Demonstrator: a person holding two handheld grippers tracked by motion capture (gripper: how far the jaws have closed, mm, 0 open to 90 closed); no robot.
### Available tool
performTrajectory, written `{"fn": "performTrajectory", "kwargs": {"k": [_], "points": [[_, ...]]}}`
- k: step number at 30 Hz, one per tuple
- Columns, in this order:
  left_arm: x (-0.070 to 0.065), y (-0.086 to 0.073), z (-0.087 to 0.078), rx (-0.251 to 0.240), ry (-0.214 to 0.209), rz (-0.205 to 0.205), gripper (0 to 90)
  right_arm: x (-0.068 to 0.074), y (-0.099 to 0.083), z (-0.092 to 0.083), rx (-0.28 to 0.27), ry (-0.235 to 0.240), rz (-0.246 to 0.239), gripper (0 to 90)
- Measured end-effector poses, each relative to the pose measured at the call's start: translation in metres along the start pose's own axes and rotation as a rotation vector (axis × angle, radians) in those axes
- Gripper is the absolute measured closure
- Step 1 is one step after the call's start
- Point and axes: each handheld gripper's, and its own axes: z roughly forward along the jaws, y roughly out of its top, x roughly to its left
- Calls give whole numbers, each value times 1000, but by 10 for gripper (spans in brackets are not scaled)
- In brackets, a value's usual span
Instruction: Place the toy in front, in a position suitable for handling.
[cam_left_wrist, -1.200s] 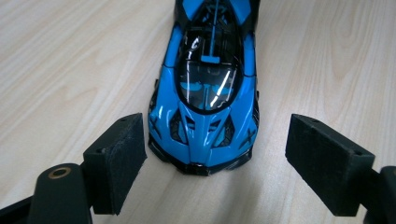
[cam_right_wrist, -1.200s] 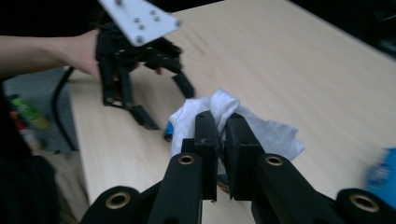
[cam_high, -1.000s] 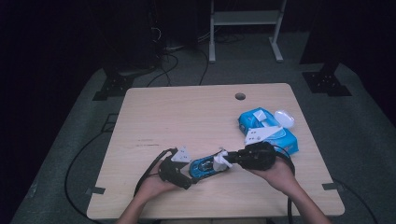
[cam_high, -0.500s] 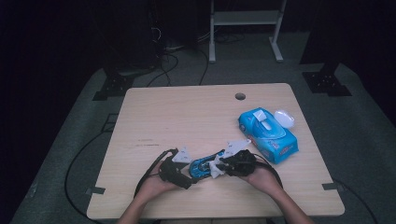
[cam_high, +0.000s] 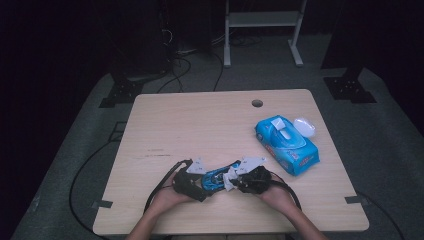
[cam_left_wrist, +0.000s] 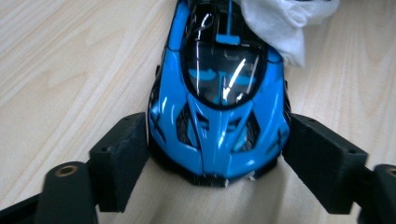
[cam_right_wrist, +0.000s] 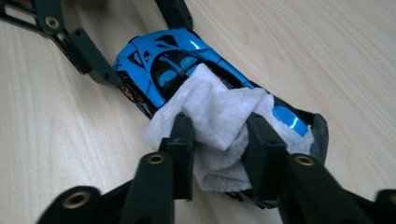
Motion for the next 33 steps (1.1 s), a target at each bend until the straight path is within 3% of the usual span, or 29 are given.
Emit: {"fn": "performTrajectory", "kwargs": {"k": [8, 12, 16, 18, 22, 23, 25, 27, 29, 31, 33], "points": [[-1, 0, 3, 1, 4, 12, 235, -8, -2, -4, -22, 39, 56, 793], [-1, 1, 4, -1, 5, 18, 236, -17, -6, -10, -19, -8, 86, 806], [-1, 2, 6, -6, 4, 22, 240, -11, -2, -6, -23, -29, 73, 814], [-2, 3, 6, -6, 4, 28, 241, -5, 2, 0, -45, 7, 67, 813], [-1, 2, 6, -8, 2, 26, 242, 1, 10, 5, -51, 20, 44, 811], [-1, 2, 5, -8, 2, 26, 242, -1, 9, 4, -44, 11, 48, 810], [-1, 2, 5, -7, 1, 28, 242, -8, 5, -1, -21, -53, 39, 810], [-1, 2, 5, -12, -2, 24, 241, -16, -2, -5, -3, -90, 62, 810], [-2, 4, 7, -6, 1, 29, 241, -22, -7, -8, -23, -64, 105, 810], [-1, 3, 6, -9, -4, 28, 242, -17, -5, -3, -29, -66, 89, 812], [0, 2, 5, -9, -11, 27, 245, -10, 0, 1, -64, -28, 81, 813]]}}
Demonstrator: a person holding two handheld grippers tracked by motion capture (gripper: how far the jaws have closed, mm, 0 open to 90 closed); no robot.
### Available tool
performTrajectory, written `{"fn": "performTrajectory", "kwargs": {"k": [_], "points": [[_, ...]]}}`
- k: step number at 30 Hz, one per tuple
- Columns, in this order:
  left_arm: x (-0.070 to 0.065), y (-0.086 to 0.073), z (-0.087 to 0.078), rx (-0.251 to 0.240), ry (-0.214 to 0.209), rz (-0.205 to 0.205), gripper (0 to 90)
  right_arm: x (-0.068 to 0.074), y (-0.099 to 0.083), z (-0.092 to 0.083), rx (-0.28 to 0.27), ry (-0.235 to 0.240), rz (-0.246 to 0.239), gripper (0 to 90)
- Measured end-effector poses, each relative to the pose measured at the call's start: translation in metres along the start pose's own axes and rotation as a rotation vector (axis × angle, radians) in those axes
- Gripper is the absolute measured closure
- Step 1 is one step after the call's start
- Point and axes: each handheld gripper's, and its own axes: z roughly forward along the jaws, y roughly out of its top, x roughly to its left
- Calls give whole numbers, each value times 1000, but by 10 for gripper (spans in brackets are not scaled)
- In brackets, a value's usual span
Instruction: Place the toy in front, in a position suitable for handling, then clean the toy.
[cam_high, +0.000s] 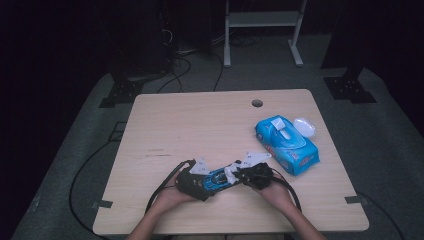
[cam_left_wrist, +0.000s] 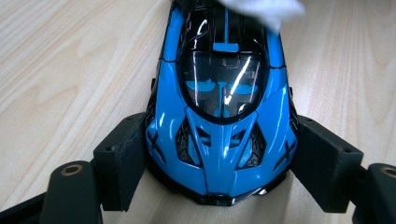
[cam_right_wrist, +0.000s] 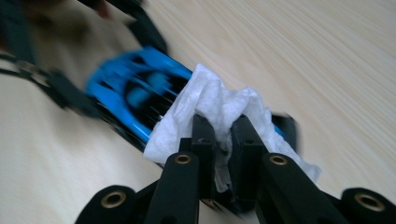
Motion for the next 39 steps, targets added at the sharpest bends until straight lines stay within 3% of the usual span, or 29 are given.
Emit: {"fn": "performTrajectory", "kwargs": {"k": [2, 6, 12, 14, 17, 20, 22, 25, 29, 32, 36, 37, 39], "points": [[0, -1, -1, 1, -1, 0, 246, 5, 3, 4, -23, 62, 11, 811], [0, -1, -1, 1, 1, 3, 246, 1, 2, 3, -15, 67, 10, 807], [0, 1, 0, 7, 1, 6, 247, -5, -4, -1, 1, 20, 17, 809], [0, 1, 0, 13, -2, 3, 247, -1, -1, -1, 8, 1, -9, 810], [0, 1, 0, 14, -2, 6, 248, 7, 7, 7, -29, 78, 6, 809], [0, 0, -1, 12, -2, 4, 248, 21, 19, 16, -25, 98, -56, 808], [0, 0, -1, 8, -2, 5, 247, 24, 20, 17, -23, 87, -87, 808], [0, 0, -1, 8, -2, 6, 247, 18, 16, 11, -4, 54, -91, 809], [0, 0, -1, 7, -2, 10, 247, 1, 2, 0, 23, -18, -50, 811], [0, 1, 0, 10, -1, 12, 247, -5, -4, -3, 11, -4, -3, 813], [0, -1, -1, 6, 0, 8, 246, 4, 0, 1, -12, 21, -28, 814], [0, -3, -2, -1, -2, 5, 244, 9, 5, 3, 5, 6, -62, 815], [-1, -4, -3, -1, 8, 14, 241, 8, 5, 3, 10, 14, -56, 814]]}}
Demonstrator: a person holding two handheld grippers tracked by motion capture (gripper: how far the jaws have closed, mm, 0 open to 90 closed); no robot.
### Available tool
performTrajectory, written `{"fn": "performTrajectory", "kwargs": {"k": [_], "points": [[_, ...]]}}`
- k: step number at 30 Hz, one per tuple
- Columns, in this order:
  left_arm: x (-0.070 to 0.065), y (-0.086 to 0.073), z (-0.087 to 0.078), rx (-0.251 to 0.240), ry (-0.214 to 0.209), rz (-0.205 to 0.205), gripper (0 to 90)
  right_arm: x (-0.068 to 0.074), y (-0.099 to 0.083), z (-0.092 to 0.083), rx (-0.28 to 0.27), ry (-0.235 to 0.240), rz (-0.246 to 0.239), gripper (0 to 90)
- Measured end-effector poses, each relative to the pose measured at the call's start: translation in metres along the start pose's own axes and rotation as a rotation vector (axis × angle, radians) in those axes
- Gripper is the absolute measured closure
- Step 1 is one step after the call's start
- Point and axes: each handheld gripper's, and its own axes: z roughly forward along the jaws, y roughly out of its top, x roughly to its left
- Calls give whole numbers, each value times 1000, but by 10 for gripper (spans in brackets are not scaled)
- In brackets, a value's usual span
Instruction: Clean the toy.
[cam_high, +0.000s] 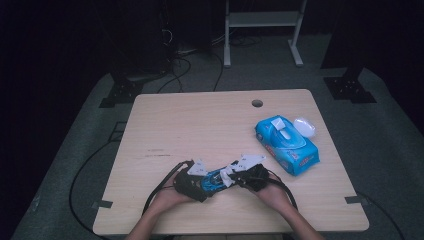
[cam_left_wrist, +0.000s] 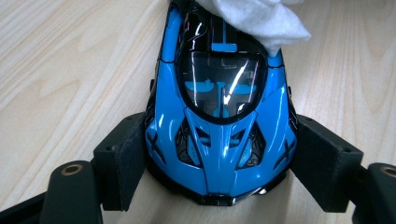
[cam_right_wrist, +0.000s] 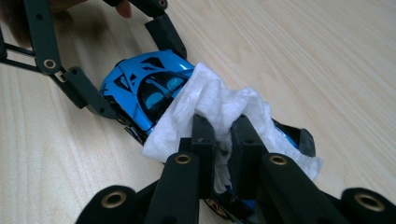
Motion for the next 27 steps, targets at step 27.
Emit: {"fn": "performTrajectory", "kwargs": {"k": [27], "points": [[-1, 0, -1, 0, 7, 12, 247, -13, -4, -7, 48, 7, -4, 815]]}}
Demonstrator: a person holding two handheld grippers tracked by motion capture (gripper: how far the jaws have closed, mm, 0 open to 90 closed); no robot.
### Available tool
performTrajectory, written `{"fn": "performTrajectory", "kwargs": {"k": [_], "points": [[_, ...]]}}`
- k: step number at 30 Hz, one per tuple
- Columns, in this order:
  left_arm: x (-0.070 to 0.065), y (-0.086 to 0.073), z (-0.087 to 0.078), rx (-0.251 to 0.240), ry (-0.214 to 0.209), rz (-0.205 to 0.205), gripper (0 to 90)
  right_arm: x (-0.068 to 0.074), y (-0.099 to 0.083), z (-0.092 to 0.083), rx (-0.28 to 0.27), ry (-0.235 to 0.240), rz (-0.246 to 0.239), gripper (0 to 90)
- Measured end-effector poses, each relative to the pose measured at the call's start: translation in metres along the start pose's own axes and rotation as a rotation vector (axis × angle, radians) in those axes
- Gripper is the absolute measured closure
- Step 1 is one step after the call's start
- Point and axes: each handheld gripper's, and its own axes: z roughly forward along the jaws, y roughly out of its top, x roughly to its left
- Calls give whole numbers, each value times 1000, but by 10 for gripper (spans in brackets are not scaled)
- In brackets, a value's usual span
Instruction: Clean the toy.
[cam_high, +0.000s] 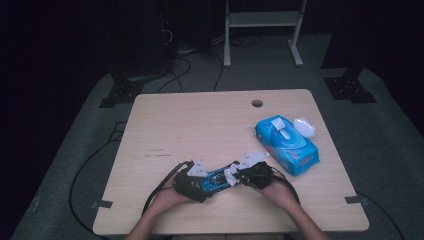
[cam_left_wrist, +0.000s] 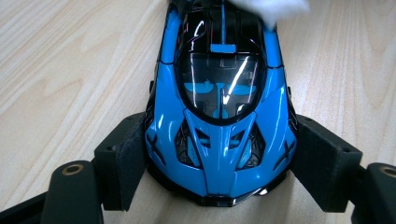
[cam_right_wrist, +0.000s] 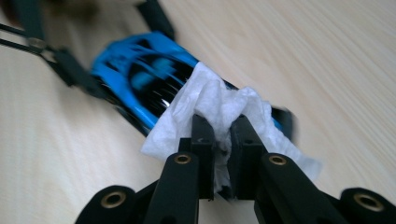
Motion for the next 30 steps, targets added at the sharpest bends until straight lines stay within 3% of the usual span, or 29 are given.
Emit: {"fn": "performTrajectory", "kwargs": {"k": [3, 6, 13, 15, 20, 21, 23, 30], "points": [[-1, 0, 0, -3, 8, 3, 237, -6, -4, -4, -4, -5, 31, 815], [-3, 0, -2, 4, 16, 11, 227, -5, -4, -3, 9, -25, 14, 815], [-1, -1, -2, 11, 5, 4, 229, -6, -4, -3, 6, -16, 18, 816], [-1, -1, -1, 12, 5, 4, 229, 0, -1, -3, 10, -11, -12, 817], [-1, 0, 0, 5, 3, 1, 231, 21, 13, 11, -30, 66, -64, 816], [-2, 0, 0, 2, 4, 0, 231, 25, 17, 16, -38, 124, -49, 817], [-2, 1, 1, 7, 6, 3, 230, 34, 25, 28, -29, 169, -62, 819], [0, 1, 0, 8, -1, -5, 236, 39, 46, 48, 13, 201, -88, 819]]}}
